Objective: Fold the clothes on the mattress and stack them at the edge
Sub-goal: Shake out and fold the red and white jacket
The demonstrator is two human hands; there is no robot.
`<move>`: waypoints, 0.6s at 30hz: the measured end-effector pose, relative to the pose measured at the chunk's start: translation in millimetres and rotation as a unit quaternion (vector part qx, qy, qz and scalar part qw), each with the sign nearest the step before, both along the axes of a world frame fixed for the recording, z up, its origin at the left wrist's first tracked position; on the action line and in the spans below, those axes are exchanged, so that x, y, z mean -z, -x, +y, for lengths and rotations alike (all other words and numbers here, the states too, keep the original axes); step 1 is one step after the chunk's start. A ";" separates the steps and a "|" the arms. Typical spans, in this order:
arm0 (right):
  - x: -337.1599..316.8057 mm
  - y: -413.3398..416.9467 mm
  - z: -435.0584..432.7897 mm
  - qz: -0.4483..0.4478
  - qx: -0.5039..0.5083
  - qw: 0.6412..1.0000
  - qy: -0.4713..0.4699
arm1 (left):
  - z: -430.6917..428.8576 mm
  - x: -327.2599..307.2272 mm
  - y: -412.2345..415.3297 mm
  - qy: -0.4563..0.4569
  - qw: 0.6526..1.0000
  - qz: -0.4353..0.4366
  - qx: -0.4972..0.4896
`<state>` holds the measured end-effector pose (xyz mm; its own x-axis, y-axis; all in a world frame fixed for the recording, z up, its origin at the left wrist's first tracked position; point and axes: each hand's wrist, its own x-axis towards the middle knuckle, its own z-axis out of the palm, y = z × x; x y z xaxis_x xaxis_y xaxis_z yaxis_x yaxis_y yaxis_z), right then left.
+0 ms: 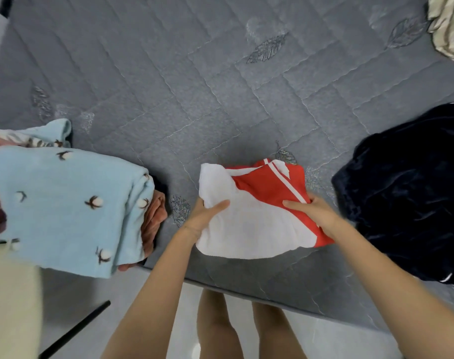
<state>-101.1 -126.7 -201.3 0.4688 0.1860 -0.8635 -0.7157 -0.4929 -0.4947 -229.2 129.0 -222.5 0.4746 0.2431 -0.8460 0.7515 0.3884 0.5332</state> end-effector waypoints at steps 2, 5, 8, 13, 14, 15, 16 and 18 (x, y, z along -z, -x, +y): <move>-27.7 5.9 3.0 -0.021 0.025 0.999 -0.003 | 3.7 -26.0 -1.6 -0.013 0.999 -0.012 0.045; -76.4 14.9 10.3 -0.050 0.053 0.997 -0.002 | 9.4 -68.3 4.9 -0.071 0.991 -0.034 0.105; -125.3 26.4 18.1 -0.082 0.073 0.994 -0.012 | 20.3 -108.1 21.6 -0.128 0.986 -0.066 0.082; -189.4 48.4 58.6 -0.148 0.104 0.983 -0.025 | 65.5 -169.0 49.1 -0.213 0.969 -0.122 0.013; -198.9 53.0 74.0 -0.159 0.105 0.981 -0.027 | 78.5 -179.1 51.4 -0.226 0.965 -0.129 0.007; -207.1 57.8 91.2 -0.169 0.104 0.980 -0.030 | 92.7 -188.2 53.2 -0.240 0.961 -0.134 0.005; -214.7 63.5 110.0 -0.179 0.101 0.978 -0.035 | 108.3 -196.5 55.7 -0.254 0.957 -0.136 0.008; -226.4 76.1 145.9 -0.201 0.097 0.974 -0.040 | 140.3 -211.0 61.2 -0.276 0.952 -0.134 0.019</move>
